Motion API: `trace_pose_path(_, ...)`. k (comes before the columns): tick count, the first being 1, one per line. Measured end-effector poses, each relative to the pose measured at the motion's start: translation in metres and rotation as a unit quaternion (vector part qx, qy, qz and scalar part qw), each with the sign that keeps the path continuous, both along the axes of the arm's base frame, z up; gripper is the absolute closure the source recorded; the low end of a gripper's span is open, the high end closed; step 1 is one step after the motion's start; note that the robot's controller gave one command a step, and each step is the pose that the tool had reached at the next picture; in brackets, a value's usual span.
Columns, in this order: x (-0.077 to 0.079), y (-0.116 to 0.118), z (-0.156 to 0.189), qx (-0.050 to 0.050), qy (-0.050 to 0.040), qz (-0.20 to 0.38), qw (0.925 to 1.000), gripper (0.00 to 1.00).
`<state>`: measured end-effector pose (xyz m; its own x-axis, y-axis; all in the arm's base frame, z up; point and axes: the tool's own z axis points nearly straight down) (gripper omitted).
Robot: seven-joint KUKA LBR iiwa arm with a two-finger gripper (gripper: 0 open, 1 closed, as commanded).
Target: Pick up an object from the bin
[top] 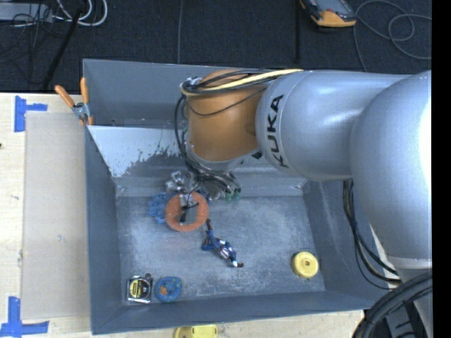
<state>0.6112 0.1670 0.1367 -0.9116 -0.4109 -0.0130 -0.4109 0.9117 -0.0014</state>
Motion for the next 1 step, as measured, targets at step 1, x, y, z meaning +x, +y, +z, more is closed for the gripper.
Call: trace_pose_path(1, -0.0082, 0.0075, 0.0144, -0.003, 0.0134, 0.005, 0.9999, 1.00)
